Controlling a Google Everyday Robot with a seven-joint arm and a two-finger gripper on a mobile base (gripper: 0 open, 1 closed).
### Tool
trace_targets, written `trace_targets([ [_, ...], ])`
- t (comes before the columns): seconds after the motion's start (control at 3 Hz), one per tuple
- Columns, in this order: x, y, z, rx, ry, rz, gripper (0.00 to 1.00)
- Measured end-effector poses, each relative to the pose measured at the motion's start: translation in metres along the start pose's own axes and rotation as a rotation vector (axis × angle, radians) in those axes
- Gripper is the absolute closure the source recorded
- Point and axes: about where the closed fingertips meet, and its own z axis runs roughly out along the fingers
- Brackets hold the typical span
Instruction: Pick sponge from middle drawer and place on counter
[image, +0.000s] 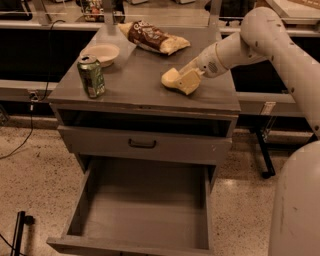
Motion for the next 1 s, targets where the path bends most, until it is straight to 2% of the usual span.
trace_targets([
  [0.67,0.000,0.002,0.007,-0.011,0.002,0.000,0.13],
  [1.0,-0.014,0.012,-0.009,0.001,-0.002,-0.052,0.00],
])
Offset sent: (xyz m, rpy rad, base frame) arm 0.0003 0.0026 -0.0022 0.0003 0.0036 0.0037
